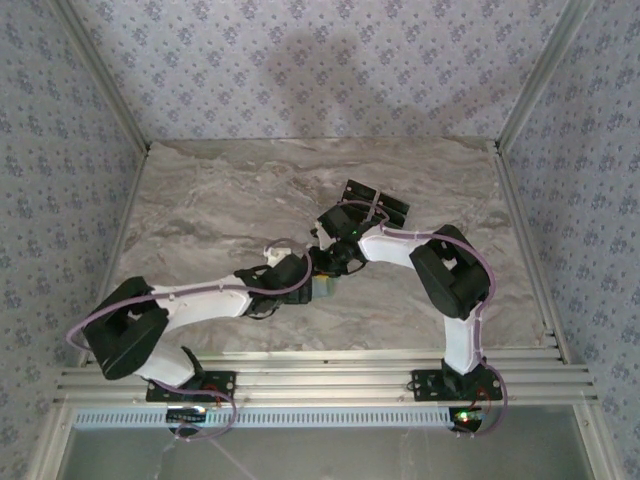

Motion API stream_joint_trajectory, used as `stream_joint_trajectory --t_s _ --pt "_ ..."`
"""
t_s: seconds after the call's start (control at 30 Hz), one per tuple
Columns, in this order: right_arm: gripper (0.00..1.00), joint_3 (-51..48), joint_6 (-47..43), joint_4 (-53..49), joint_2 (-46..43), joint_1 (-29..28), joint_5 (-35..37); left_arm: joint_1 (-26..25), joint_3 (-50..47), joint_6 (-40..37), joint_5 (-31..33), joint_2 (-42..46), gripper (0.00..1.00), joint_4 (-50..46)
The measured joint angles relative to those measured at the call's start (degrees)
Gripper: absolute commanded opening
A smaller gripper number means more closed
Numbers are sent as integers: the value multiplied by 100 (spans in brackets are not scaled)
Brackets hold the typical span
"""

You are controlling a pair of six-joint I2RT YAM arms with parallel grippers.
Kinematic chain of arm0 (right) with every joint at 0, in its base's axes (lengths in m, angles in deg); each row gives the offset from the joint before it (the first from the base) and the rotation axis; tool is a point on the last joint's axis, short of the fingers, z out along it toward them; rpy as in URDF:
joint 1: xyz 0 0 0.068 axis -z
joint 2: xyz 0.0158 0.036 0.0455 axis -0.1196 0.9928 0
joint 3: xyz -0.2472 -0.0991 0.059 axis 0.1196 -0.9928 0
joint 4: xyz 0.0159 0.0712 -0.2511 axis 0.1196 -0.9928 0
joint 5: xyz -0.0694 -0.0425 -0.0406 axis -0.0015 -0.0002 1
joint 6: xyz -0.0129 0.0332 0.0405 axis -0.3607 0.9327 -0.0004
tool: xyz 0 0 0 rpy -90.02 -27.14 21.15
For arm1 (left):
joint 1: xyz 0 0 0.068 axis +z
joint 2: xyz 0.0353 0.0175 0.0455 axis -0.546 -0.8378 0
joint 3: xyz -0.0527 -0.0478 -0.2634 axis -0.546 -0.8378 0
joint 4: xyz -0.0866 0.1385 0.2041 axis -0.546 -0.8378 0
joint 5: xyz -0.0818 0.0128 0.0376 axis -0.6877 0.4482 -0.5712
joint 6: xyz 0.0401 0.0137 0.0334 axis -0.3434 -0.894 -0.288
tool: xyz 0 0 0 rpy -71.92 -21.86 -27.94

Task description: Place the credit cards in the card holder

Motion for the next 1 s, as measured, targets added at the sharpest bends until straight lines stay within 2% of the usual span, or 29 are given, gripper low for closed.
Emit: stream_joint_trajectory --t_s 0.4,0.7,1.0 --pt "44 0 20 -22 -37 26 -4 -7 76 79 282 -378 100 -28" --pt "45 -210 20 -223 -551 260 116 -33 76 155 345 -387 100 -28" --pt "45 -358 83 -214 -579 234 131 -33 76 160 345 -387 100 -28"
